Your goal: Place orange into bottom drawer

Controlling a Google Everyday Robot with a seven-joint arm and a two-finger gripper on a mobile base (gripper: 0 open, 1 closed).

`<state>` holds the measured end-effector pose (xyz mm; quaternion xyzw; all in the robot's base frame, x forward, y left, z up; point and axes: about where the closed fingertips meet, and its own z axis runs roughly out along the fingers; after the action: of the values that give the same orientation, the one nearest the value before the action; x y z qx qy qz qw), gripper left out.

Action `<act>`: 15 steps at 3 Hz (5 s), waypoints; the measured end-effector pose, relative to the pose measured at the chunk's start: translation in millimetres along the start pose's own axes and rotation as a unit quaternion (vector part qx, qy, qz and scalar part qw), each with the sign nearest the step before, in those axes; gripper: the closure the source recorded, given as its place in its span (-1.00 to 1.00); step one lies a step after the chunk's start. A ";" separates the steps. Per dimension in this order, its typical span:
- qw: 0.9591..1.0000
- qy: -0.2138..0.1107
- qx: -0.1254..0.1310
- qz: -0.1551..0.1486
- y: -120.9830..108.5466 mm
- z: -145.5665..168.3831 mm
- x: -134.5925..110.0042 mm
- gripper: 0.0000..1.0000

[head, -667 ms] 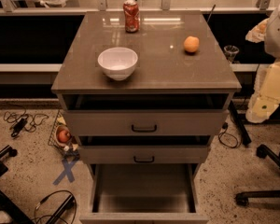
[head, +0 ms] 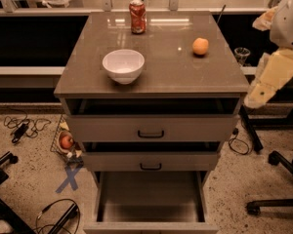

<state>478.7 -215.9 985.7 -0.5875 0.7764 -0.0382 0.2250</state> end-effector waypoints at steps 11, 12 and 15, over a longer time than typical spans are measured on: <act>0.849 -0.395 0.130 0.326 -279.3 235.2 -46.8 -1.00; 0.848 -0.390 0.113 0.340 -275.3 260.0 -45.5 -1.00; 0.847 -0.380 0.088 0.362 -260.4 292.9 -42.8 0.22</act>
Offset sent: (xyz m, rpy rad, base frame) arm 0.1706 -0.0456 -0.0046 0.5184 -0.2790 -0.3165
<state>836.2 -195.9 820.6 -0.2115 0.7812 0.2042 0.5507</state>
